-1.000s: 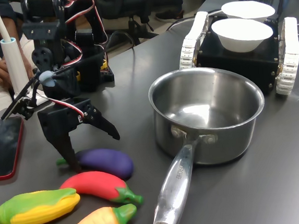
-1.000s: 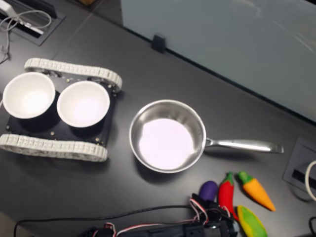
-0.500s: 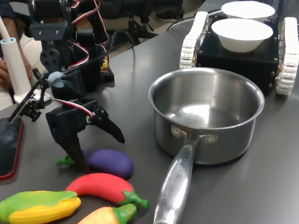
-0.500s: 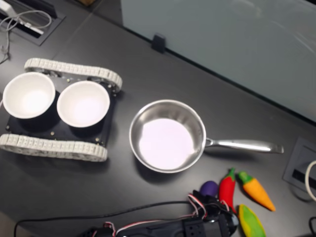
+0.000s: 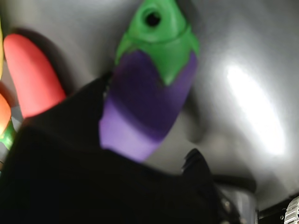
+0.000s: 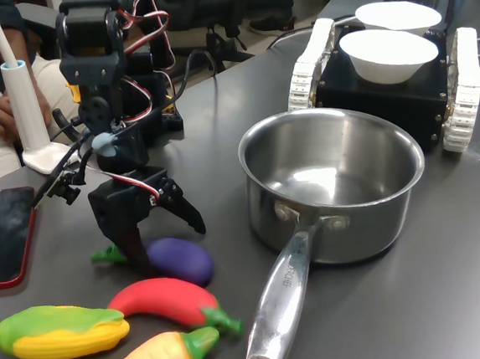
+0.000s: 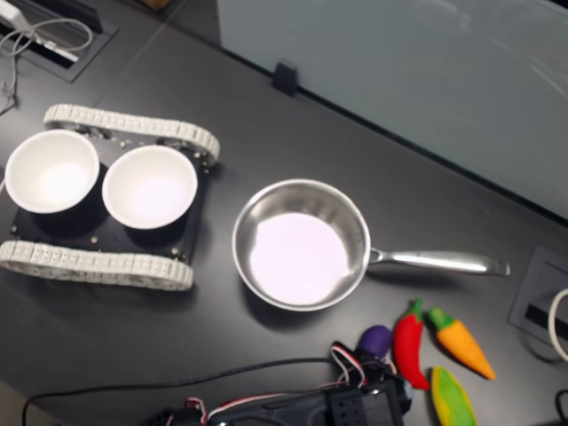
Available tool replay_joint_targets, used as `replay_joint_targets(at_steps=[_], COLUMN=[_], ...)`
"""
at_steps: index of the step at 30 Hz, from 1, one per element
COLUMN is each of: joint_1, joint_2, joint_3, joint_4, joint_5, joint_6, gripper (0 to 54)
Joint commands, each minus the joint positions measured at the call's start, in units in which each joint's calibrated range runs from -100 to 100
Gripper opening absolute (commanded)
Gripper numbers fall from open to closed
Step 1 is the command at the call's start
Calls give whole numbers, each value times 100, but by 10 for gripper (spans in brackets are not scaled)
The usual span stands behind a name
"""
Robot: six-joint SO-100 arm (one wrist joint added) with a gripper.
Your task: Pick up the brinjal and place them in the pan
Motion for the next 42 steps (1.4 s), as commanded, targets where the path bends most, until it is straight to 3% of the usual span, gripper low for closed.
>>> replay_joint_targets(at_steps=[1, 9, 21, 35, 38, 42], joint_1=[-144, -167, -98, 40, 63, 63], joint_2=[-416, -416, -349, -306, -323, -365], joint_3=[43, 116, 261, 479, 561, 652], joint_4=[-258, -335, -352, -343, -343, -326], joint_5=[-54, -20, 20, 83, 98, 88], joint_6=[44, 52, 61, 61, 61, 61], gripper=[362, 327, 321, 231, 189, 65])
